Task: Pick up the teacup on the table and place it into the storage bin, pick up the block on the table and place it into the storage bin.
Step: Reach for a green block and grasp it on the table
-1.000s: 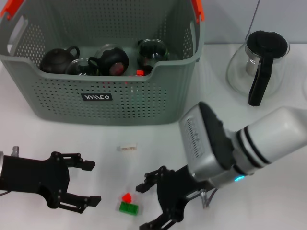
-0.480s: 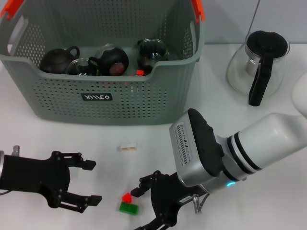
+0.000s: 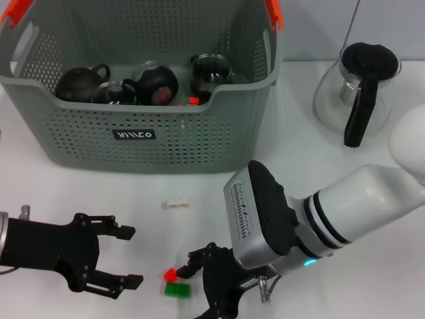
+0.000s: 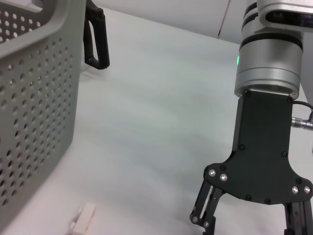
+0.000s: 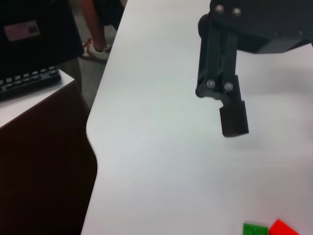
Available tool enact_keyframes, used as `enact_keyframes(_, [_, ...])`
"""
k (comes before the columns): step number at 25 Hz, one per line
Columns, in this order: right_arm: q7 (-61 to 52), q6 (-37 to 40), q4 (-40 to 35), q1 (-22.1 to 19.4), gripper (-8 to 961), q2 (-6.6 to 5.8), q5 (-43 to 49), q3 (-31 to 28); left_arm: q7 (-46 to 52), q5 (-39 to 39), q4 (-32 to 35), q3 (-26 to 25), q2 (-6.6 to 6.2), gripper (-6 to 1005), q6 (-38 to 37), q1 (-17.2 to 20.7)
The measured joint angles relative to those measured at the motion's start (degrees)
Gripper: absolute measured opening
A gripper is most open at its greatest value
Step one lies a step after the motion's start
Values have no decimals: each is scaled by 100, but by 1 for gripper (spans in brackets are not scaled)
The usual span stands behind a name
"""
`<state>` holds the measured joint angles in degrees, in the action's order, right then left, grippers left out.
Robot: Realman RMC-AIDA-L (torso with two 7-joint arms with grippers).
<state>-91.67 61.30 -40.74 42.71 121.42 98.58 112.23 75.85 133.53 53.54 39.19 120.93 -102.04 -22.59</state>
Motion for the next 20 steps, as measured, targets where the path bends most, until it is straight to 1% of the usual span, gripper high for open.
enact_keyframes(4, [-42,-85,5,3,862,13,-33,49,0,6,-10,-5,0,887,-18,0])
enact_keyframes(8, [-263,-324,-6,24,850,13,-58,222,0,7,-11,-8,0,888,-31,0])
enact_keyframes(12, [-346,-467,-42,36,788,12,-80,336,0,7,-20,-9,0,888,-31,0])
enact_keyframes(19, [-456,-471,-48,50,679,15,-171,380,0,6,-20,-6,0,888,-37,1])
enact_keyframes(20, [-501,-481,-38,65,648,14,-170,383,0,6,-20,-6,0,888,-37,0])
